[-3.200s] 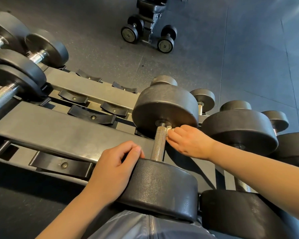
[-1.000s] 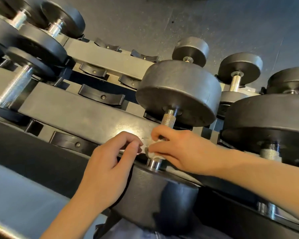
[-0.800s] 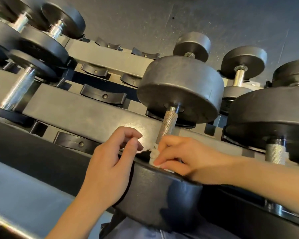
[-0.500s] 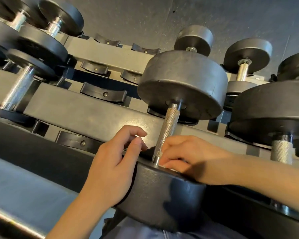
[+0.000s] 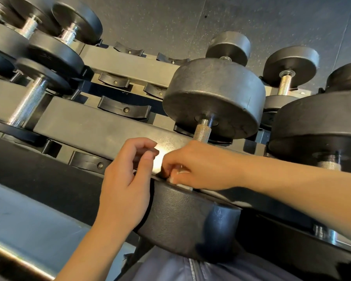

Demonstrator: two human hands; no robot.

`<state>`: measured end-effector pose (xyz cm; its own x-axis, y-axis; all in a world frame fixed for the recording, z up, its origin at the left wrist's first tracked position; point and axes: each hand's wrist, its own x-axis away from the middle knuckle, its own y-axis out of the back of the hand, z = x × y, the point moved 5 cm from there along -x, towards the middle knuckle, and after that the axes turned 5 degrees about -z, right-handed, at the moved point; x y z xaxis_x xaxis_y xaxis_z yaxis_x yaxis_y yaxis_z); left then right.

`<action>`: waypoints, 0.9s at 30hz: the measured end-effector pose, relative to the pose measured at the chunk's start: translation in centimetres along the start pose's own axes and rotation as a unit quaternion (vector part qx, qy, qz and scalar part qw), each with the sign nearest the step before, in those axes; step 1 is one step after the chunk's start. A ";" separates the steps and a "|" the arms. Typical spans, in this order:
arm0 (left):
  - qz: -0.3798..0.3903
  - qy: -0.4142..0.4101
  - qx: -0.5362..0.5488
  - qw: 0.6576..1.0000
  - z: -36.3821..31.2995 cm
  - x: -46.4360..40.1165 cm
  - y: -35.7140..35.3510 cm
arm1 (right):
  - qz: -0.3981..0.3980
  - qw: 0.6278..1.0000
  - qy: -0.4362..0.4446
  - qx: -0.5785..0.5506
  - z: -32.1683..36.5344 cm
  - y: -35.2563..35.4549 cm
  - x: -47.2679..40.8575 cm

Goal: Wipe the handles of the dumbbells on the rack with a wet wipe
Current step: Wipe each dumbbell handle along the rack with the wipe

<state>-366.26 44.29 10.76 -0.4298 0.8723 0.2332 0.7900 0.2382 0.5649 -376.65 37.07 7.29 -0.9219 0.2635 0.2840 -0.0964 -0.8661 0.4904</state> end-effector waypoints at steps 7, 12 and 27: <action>0.032 0.020 0.009 0.999 0.0 -0.1 -0.4 | -0.048 0.984 -0.055 -0.163 -2.5 -0.1 4.9; 0.049 0.031 0.015 0.998 0.0 -0.2 -0.6 | -0.062 0.943 -0.176 -0.275 -5.3 -2.3 5.9; 0.051 0.031 -0.018 0.998 -0.1 -0.2 -0.7 | -0.020 0.822 -0.316 -0.474 -7.8 -6.9 1.9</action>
<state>-366.72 43.89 10.36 -0.3756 0.8629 0.3383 0.8152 0.1339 0.5635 -380.66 40.26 -1.94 -0.5606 0.2090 0.8013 -0.6476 -0.7137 -0.2669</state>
